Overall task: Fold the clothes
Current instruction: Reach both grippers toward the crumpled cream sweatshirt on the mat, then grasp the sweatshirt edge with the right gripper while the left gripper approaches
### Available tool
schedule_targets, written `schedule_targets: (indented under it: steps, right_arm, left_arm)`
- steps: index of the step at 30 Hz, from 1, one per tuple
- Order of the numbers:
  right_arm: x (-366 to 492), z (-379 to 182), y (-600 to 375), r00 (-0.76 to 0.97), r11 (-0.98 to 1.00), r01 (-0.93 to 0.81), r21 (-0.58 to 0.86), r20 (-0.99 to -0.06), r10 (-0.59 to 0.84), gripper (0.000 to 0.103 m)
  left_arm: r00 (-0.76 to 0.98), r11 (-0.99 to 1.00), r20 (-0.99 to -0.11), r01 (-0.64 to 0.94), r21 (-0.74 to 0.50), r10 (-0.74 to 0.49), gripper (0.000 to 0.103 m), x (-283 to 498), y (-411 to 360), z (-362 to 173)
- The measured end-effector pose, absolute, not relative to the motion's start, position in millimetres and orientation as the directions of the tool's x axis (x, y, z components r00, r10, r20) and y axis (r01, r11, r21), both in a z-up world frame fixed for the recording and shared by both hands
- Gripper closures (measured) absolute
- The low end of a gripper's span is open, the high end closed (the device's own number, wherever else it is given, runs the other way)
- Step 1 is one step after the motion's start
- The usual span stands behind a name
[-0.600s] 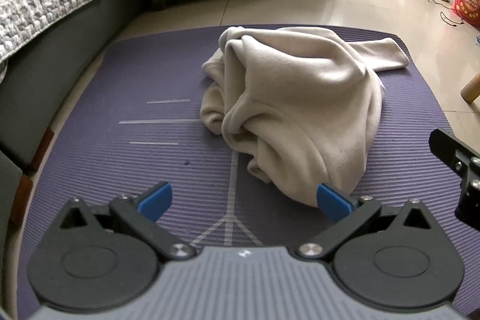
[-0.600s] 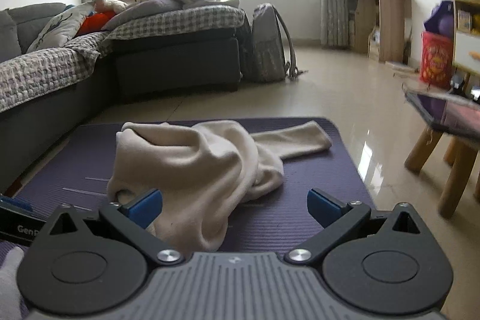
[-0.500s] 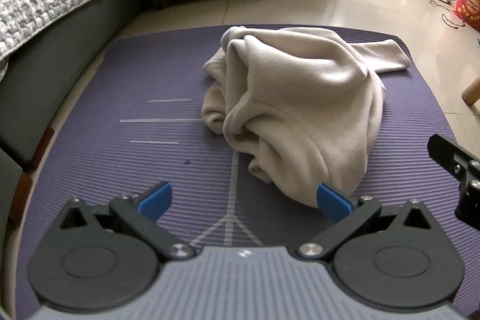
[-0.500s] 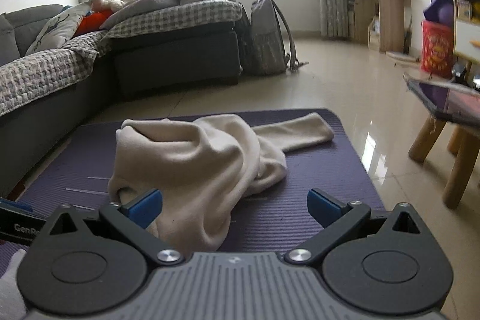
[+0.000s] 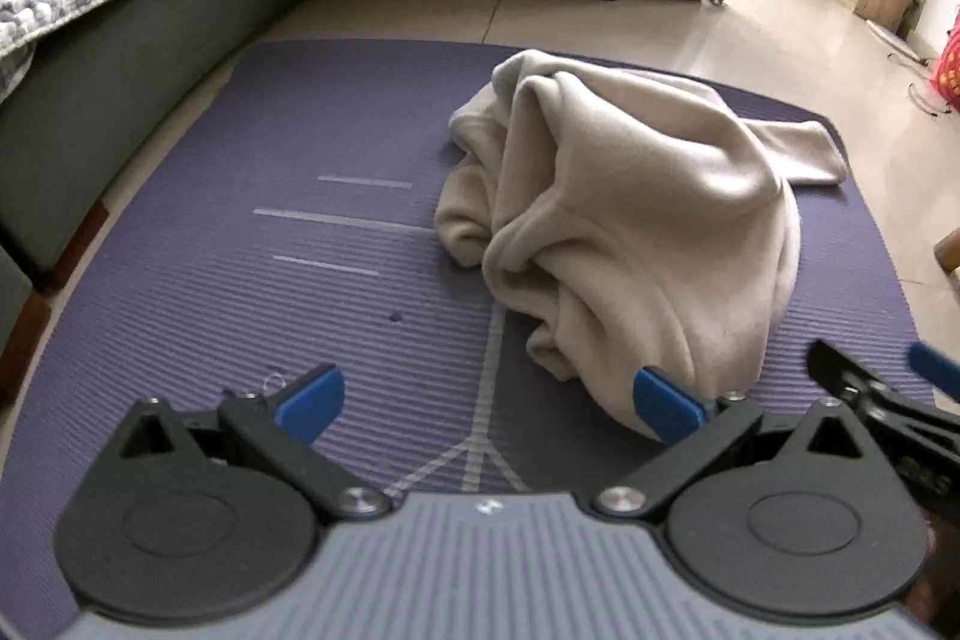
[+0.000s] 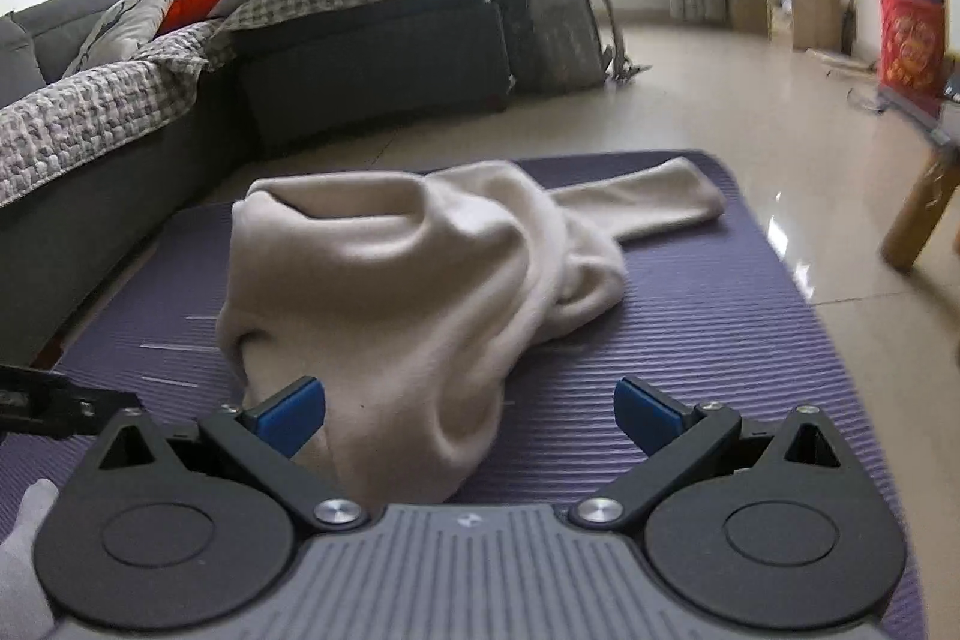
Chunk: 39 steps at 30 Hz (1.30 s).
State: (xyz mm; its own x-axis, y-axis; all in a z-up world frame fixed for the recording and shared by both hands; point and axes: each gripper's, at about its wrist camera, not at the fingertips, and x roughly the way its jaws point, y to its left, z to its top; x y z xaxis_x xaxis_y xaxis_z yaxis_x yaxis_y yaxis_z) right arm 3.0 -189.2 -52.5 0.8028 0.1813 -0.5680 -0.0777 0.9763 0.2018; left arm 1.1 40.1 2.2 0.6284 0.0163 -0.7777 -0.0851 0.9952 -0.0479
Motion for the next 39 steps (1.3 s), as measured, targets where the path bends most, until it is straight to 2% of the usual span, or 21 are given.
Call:
schedule_targets:
  steps: [1,3,4,6,10,13,14,15,16,17,18,24,30,39]
  right_arm:
    - [9,-58,-185,0.797,0.973,-0.088,0.214,-0.571,0.198,0.006]
    - [17,-70,-179,0.776,0.964,-0.100,0.247,-0.587,0.231,0.030]
    - [21,-75,-178,0.762,0.959,-0.100,0.266,-0.600,0.246,0.033]
    - [26,-84,-176,0.739,0.948,-0.100,0.302,-0.616,0.274,0.035]
    - [33,-93,-168,0.719,0.932,-0.119,0.341,-0.618,0.318,0.036]
    - [37,-98,-162,0.704,0.924,-0.133,0.358,-0.622,0.342,0.044]
    - [38,-98,-161,0.697,0.922,-0.140,0.361,-0.626,0.350,0.055]
    - [39,-99,-160,0.693,0.922,-0.148,0.359,-0.627,0.355,0.070]
    - [39,-99,-160,0.692,0.923,-0.154,0.354,-0.628,0.356,0.077]
    - [38,-98,-159,0.691,0.924,-0.158,0.349,-0.629,0.356,0.090]
    - [37,-98,-159,0.691,0.925,-0.162,0.344,-0.629,0.355,0.094]
    - [29,-89,-157,0.685,0.914,-0.223,0.339,-0.612,0.394,0.100]
    - [26,-80,-157,0.631,0.877,-0.347,0.333,-0.608,0.481,0.100]
    - [9,-70,-131,0.530,0.813,-0.478,0.332,-0.629,0.569,0.100]
  left_arm:
    - [0.637,0.995,-0.771,-0.076,-0.072,-0.008,0.000,1,43,2]
    - [0.643,0.992,-0.765,-0.062,-0.107,-0.042,0.000,2,47,1]
    - [0.641,0.991,-0.766,-0.058,-0.118,-0.054,0.000,2,49,0]
    - [0.614,0.987,-0.784,-0.045,-0.155,-0.095,0.000,5,55,-2]
    - [0.581,0.984,-0.808,-0.065,-0.167,-0.099,0.000,5,63,-6]
    - [0.560,0.981,-0.823,-0.089,-0.174,-0.095,0.000,5,65,-11]
    - [0.553,0.979,-0.828,-0.094,-0.178,-0.097,0.000,5,65,-13]
    - [0.543,0.980,-0.834,-0.095,-0.174,-0.095,0.000,5,65,-14]
    - [0.539,0.981,-0.837,-0.093,-0.171,-0.095,0.000,5,65,-16]
    - [0.539,0.982,-0.837,-0.091,-0.168,-0.093,0.000,4,65,-17]
    - [0.545,0.982,-0.833,-0.091,-0.166,-0.090,0.000,3,65,-16]
    - [0.559,0.975,-0.823,-0.105,-0.198,-0.106,0.000,7,71,-16]
    - [0.561,0.967,-0.820,-0.127,-0.219,-0.112,0.002,9,80,-18]
    - [0.568,0.964,-0.821,-0.181,-0.195,-0.059,0.003,10,91,-15]
